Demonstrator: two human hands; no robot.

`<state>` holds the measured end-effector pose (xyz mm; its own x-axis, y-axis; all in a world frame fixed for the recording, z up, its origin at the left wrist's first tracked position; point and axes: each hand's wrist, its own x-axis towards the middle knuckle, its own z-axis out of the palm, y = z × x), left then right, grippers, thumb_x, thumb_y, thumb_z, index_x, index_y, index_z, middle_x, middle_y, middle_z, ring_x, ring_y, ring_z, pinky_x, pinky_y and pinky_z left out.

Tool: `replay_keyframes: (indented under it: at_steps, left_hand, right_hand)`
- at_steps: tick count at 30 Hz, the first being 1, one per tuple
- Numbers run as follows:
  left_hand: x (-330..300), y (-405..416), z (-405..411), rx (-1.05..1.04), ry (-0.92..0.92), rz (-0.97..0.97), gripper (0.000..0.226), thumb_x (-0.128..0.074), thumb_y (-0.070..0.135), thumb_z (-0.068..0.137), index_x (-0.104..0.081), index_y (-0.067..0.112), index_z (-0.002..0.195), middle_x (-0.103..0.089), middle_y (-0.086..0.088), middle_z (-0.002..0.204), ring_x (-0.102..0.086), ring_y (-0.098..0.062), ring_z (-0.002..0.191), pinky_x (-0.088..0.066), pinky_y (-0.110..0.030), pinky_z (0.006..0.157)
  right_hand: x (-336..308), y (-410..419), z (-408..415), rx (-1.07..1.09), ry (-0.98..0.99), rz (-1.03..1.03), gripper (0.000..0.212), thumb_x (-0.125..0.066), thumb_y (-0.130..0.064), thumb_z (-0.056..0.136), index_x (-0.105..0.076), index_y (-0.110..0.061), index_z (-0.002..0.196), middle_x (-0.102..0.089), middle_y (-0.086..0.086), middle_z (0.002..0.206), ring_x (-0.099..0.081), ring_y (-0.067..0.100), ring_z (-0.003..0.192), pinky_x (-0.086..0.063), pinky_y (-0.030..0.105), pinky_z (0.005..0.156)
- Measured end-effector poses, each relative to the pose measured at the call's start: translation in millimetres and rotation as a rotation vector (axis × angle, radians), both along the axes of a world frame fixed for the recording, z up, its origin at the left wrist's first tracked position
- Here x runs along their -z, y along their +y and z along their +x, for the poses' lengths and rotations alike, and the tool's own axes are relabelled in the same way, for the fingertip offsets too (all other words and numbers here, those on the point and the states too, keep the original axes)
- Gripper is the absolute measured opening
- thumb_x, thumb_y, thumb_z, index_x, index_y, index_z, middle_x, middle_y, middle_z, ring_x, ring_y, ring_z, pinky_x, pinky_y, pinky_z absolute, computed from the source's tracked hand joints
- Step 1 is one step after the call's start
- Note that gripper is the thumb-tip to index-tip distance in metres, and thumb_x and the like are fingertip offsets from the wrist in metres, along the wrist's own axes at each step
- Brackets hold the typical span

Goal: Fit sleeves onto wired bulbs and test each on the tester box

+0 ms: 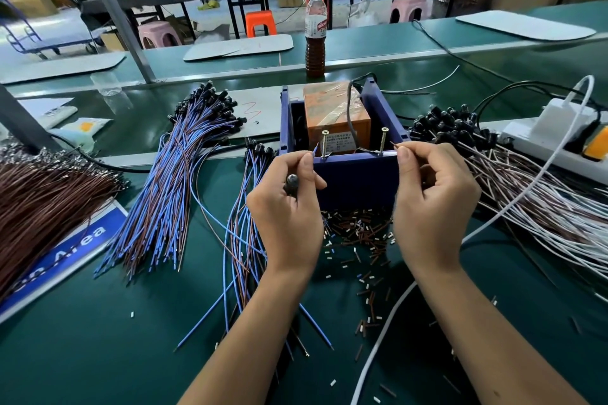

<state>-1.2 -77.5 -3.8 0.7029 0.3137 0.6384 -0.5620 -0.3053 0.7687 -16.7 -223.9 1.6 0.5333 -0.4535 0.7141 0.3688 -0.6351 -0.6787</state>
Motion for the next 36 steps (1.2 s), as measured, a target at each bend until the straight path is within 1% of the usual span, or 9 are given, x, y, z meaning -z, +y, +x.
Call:
replay_keyframes:
  at_steps: [3, 6, 8, 10, 12, 16, 27, 32, 36]
  left_hand:
    - [-0.4, -0.2, -0.1, -0.007, -0.011, -0.009, 0.016, -0.060, 0.019, 0.105, -0.068, 0.015, 0.092, -0.066, 0.009, 0.068, -0.060, -0.011, 0.060, -0.044, -0.023, 0.057]
    - [-1.9, -0.1, -0.9, 0.004, -0.059, 0.007, 0.013, -0.063, 0.015, 0.104, -0.069, 0.013, 0.092, -0.066, 0.009, 0.067, -0.060, -0.011, 0.058, -0.042, -0.017, 0.057]
    - [-2.3, 0.4, -1.3, 0.028, -0.098, 0.050, 0.011, -0.065, 0.013, 0.102, -0.070, 0.013, 0.092, -0.066, 0.009, 0.068, -0.062, -0.011, 0.060, -0.044, -0.017, 0.059]
    - [-0.9, 0.7, -0.6, 0.034, -0.133, 0.142, 0.012, -0.066, 0.012, 0.101, -0.069, 0.013, 0.090, -0.065, 0.010, 0.069, -0.062, -0.012, 0.060, -0.046, -0.022, 0.057]
    - [1.2, 0.7, 1.0, 0.015, -0.137, 0.208, 0.013, -0.065, 0.014, 0.102, -0.068, 0.013, 0.089, -0.064, 0.009, 0.069, -0.061, -0.014, 0.059, -0.048, -0.032, 0.055]
    - [4.1, 2.5, 4.9, -0.049, -0.103, 0.197, 0.015, -0.064, 0.016, 0.101, -0.068, 0.013, 0.087, -0.063, 0.009, 0.067, -0.060, -0.015, 0.059, -0.048, -0.039, 0.055]
    - [2.1, 3.8, 6.2, -0.065, -0.083, 0.178, 0.020, -0.061, 0.022, 0.103, -0.068, 0.013, 0.087, -0.062, 0.013, 0.066, -0.059, -0.013, 0.057, -0.046, -0.033, 0.052]
    - [1.1, 2.9, 5.7, -0.072, -0.067, 0.164, 0.018, -0.063, 0.019, 0.102, -0.068, 0.013, 0.087, -0.063, 0.012, 0.065, -0.058, -0.012, 0.056, -0.044, -0.025, 0.052]
    - [-1.2, 3.9, 2.6, -0.061, -0.046, 0.139, 0.016, -0.065, 0.015, 0.101, -0.068, 0.012, 0.086, -0.064, 0.011, 0.065, -0.058, -0.011, 0.055, -0.044, -0.023, 0.053]
  right_hand:
    - [-0.5, 2.4, 0.5, 0.002, 0.007, 0.011, 0.013, -0.064, -0.011, 0.104, -0.074, -0.005, 0.099, -0.066, -0.003, 0.091, -0.060, 0.004, 0.084, -0.044, 0.012, 0.077]
    - [-2.0, 3.2, -0.2, -0.020, -0.035, 0.003, 0.013, -0.064, -0.011, 0.104, -0.074, -0.006, 0.097, -0.066, -0.002, 0.090, -0.060, 0.003, 0.082, -0.045, 0.014, 0.073]
    - [-2.6, 2.6, -1.4, -0.039, -0.085, -0.069, 0.013, -0.065, -0.010, 0.104, -0.074, -0.005, 0.095, -0.065, -0.001, 0.088, -0.058, 0.007, 0.077, -0.043, 0.014, 0.069]
    - [-1.9, 2.8, -1.1, -0.032, -0.095, -0.145, 0.013, -0.067, -0.009, 0.102, -0.075, -0.004, 0.094, -0.065, 0.000, 0.087, -0.056, 0.009, 0.074, -0.042, 0.013, 0.069]
    - [-0.8, 2.7, 0.5, -0.005, -0.070, -0.135, 0.012, -0.069, -0.009, 0.101, -0.076, -0.004, 0.093, -0.066, 0.001, 0.086, -0.057, 0.009, 0.075, -0.041, 0.010, 0.070]
    - [-0.3, 1.6, 2.8, 0.023, -0.043, -0.090, 0.012, -0.070, -0.011, 0.100, -0.076, -0.006, 0.091, -0.066, -0.002, 0.084, -0.056, 0.006, 0.074, -0.039, 0.007, 0.070]
    - [-0.7, 1.9, 3.0, 0.032, -0.044, -0.071, 0.011, -0.071, -0.011, 0.098, -0.075, -0.008, 0.088, -0.064, -0.005, 0.083, -0.055, 0.003, 0.072, -0.038, 0.006, 0.069]
    - [-0.8, 2.7, 3.3, 0.024, -0.039, -0.056, 0.011, -0.071, -0.011, 0.098, -0.075, -0.009, 0.088, -0.065, -0.005, 0.082, -0.056, 0.000, 0.072, -0.038, 0.006, 0.068]
    - [-3.5, 2.1, -2.0, -0.014, -0.044, -0.025, 0.013, -0.070, -0.011, 0.098, -0.075, -0.009, 0.087, -0.066, -0.002, 0.081, -0.060, 0.006, 0.072, -0.046, 0.017, 0.065]
